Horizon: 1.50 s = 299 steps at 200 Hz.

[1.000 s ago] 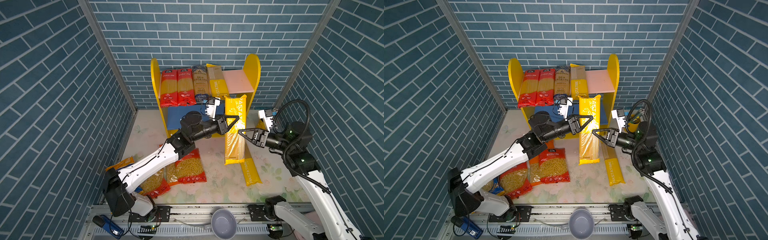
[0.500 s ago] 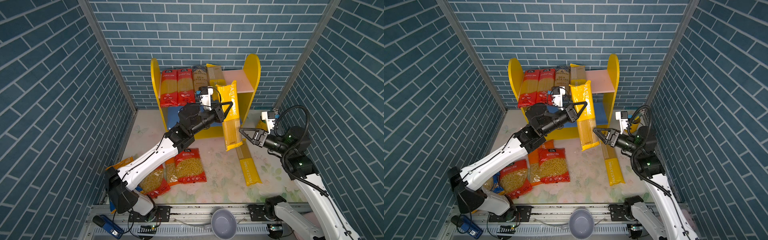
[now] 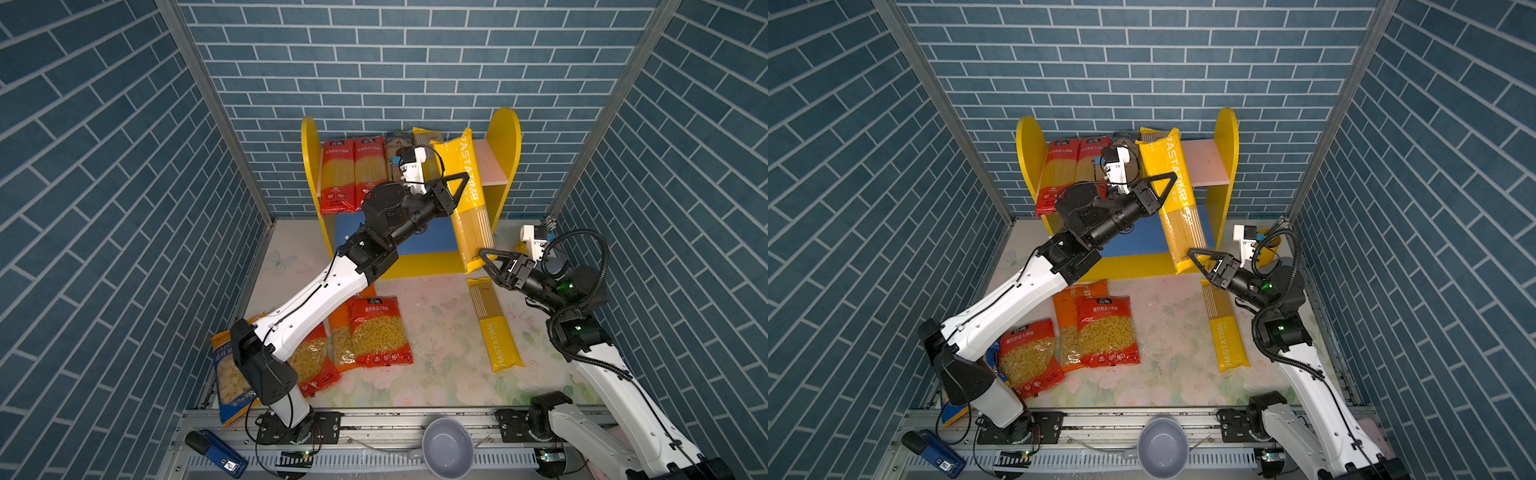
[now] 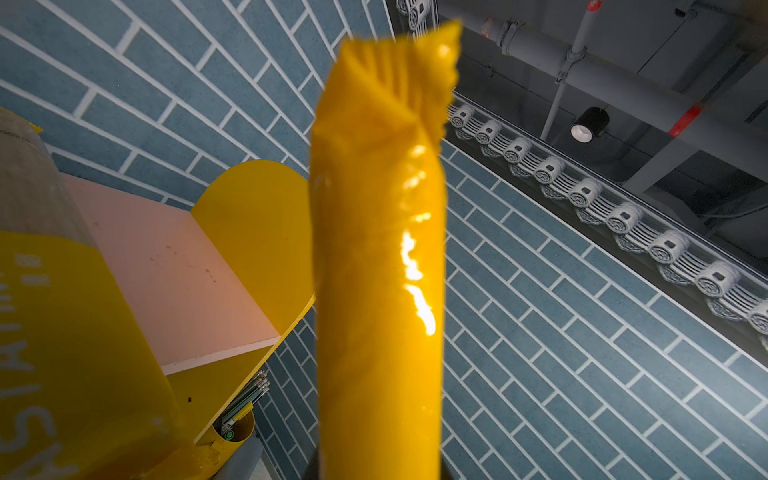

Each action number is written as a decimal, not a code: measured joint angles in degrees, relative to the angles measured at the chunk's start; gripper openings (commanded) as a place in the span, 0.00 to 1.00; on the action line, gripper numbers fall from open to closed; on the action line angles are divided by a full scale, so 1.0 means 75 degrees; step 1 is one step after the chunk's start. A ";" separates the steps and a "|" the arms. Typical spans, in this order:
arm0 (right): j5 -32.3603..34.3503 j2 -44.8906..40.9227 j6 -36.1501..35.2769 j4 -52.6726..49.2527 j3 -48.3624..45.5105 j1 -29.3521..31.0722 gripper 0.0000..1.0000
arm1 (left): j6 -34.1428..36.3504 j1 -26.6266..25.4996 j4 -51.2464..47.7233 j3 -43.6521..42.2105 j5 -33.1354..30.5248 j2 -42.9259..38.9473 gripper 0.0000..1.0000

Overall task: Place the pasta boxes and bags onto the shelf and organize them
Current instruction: 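Raise the pack to the shelf with the left gripper while the right draws back, then set the pack upright on the pink shelf beside the other PASTATIME pack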

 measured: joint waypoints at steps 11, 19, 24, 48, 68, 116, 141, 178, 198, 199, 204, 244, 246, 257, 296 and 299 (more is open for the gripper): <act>0.0122 0.0248 0.0417 0.0720 -0.0026 0.0006 0.65 | -0.0067 0.0000 -0.0035 0.0000 -0.0041 0.0061 0.00; 0.0210 0.0443 0.0670 0.1148 -0.0067 0.0006 0.61 | -0.0137 0.0000 -0.0061 0.0000 -0.0096 0.0102 0.00; 0.0274 0.0589 0.0857 0.1448 -0.0117 0.0006 0.57 | -0.0160 0.0003 -0.0079 0.0000 -0.0125 0.0119 0.00; 0.0562 0.1128 0.1469 0.2299 -0.0236 0.0006 0.40 | -0.0210 0.0038 -0.0245 0.0076 -0.0283 0.0204 0.00; 0.0708 0.1174 0.1547 0.2693 -0.0230 0.0006 0.27 | -0.0391 0.0128 -0.0405 0.0300 -0.0347 0.0329 0.02; 0.1008 0.1064 0.1422 0.2617 0.0224 0.0012 0.09 | -0.0423 0.0210 -0.1329 0.1629 -0.0326 0.0860 0.54; 0.0994 0.1294 0.1370 0.1990 0.0921 0.0038 0.03 | -0.0111 0.0338 -0.1620 0.1944 -0.0475 0.0851 0.67; 0.1090 0.2046 0.1323 0.1186 0.1985 -0.0015 0.00 | 0.0428 0.0510 -0.2113 0.1848 -0.0909 0.0536 0.76; 0.1291 0.2410 0.1300 0.0612 0.2515 -0.0105 0.00 | 0.0691 0.0530 -0.2235 0.1687 -0.1078 0.0280 0.79; 0.1309 0.2433 0.1300 0.0568 0.2547 -0.0114 0.00 | 0.0697 0.0530 -0.2241 0.1679 -0.1078 0.0271 0.79; 0.1367 0.2527 0.1285 0.0414 0.2669 -0.0137 0.00 | 0.0761 0.0530 -0.2261 0.1623 -0.1119 0.0195 0.79; 0.2092 0.2911 0.0988 -0.0941 0.3418 -0.0219 0.00 | 0.1067 0.0527 -0.2317 0.0822 -0.1358 -0.0440 0.79; 0.2127 0.2917 0.0968 -0.1000 0.3448 -0.0219 0.00 | 0.1067 0.0527 -0.2323 0.0772 -0.1367 -0.0466 0.79; 0.2375 0.3005 0.0863 -0.1472 0.3716 -0.0219 0.00 | 0.1075 0.0527 -0.2267 0.0364 -0.1408 -0.0676 0.79; 0.3200 0.3509 0.0764 -0.2346 0.4398 -0.0219 0.00 | 0.0968 0.0525 -0.1993 -0.1376 -0.1518 -0.1448 0.78; 0.3246 0.3552 0.0764 -0.2410 0.4447 -0.0219 0.00 | 0.0941 0.0525 -0.1964 -0.1504 -0.1524 -0.1510 0.78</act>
